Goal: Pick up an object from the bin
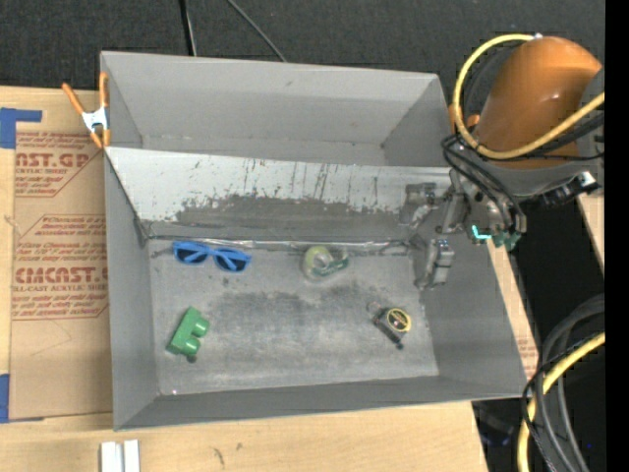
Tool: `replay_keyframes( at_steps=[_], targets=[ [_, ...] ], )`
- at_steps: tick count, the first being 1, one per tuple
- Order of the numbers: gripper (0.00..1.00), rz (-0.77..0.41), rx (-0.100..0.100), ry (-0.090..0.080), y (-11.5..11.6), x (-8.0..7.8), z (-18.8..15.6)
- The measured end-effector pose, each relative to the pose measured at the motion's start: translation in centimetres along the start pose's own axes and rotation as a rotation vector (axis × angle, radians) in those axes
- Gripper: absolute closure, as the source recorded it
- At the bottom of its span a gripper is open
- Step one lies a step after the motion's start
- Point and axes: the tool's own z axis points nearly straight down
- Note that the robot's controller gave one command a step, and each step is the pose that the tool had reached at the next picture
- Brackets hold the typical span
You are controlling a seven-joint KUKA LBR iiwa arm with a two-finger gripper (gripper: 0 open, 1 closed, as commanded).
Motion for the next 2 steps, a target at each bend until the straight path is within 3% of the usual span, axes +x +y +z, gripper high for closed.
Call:
replay_keyframes(
  at_steps=[1, 2],
  targets=[
    [0.00, -0.097, -0.001, 0.001, -2.3, 0.7, 9.6],
    [0.00, -0.440, -0.002, 0.000, -0.2, 5.1, 16.6]
  ],
)
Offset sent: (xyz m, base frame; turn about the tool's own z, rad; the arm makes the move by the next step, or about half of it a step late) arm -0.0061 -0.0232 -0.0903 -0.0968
